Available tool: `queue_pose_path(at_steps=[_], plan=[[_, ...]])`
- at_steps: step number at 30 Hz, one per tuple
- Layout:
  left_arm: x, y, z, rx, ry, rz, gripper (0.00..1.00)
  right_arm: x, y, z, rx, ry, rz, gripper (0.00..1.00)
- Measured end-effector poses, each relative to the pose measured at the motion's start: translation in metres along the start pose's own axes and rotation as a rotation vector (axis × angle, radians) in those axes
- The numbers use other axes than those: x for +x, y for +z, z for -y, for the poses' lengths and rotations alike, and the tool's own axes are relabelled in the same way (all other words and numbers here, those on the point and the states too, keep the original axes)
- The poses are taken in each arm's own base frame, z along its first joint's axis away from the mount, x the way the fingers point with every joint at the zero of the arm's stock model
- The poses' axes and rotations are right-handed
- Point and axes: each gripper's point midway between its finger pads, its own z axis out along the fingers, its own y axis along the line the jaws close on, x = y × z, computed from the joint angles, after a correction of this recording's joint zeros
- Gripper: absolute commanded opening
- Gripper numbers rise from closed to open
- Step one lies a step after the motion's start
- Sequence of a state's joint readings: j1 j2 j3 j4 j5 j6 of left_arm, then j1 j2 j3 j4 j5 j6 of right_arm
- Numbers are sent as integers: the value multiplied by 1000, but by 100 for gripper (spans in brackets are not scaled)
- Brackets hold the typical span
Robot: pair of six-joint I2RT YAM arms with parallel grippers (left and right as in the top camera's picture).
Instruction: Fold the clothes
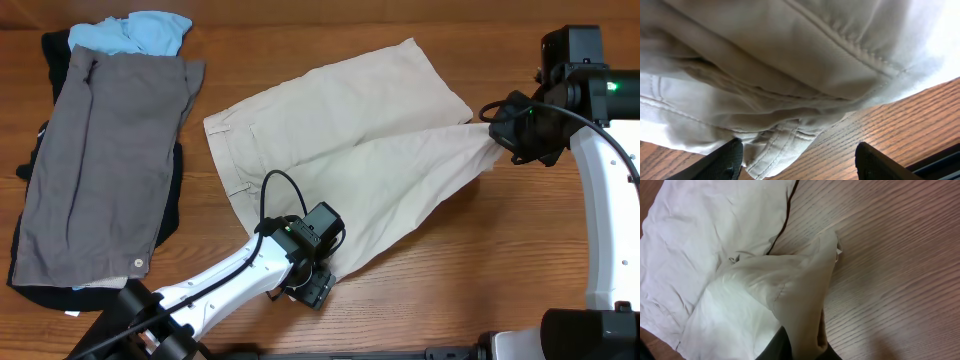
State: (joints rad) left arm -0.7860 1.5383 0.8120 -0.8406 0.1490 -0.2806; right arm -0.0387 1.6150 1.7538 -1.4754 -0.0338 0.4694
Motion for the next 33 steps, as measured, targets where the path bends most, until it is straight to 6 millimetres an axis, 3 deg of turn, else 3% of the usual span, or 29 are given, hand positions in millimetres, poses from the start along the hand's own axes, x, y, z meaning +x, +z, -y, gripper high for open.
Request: queue_pose_path(at_steps=[2,7,11,18,19,25,29,31,33], plan=[[2,2,1,7,-2,-15,64,0,0,0,0,0,-1,12],[23,12,-1,5,-24,-133,66,0,0,0,0,0,0,12],[24,14,-1,5,-33,-143,54,0,0,0,0,0,0,13],[19,15,0,11,-50,-123,15,-1,0,0,-1,-1,3,13],[16,15,1,14,-50,-111,5,-2,0,-1,-4,0,6,13],[13,14,1,7,-53,-100,4,-2,0,-1,-5,-1,8,8],[11,-7,-7,-67,-78,-135,4,-4,0,-2,-9,-3,15,4],[-1,-28,-7,-99,-83,-116,4,-3,0,-2,-11,-4,12,4],[-27,-62,-8,-122,-99,-51,4,-2,0,-3,-16,-3,7,4]])
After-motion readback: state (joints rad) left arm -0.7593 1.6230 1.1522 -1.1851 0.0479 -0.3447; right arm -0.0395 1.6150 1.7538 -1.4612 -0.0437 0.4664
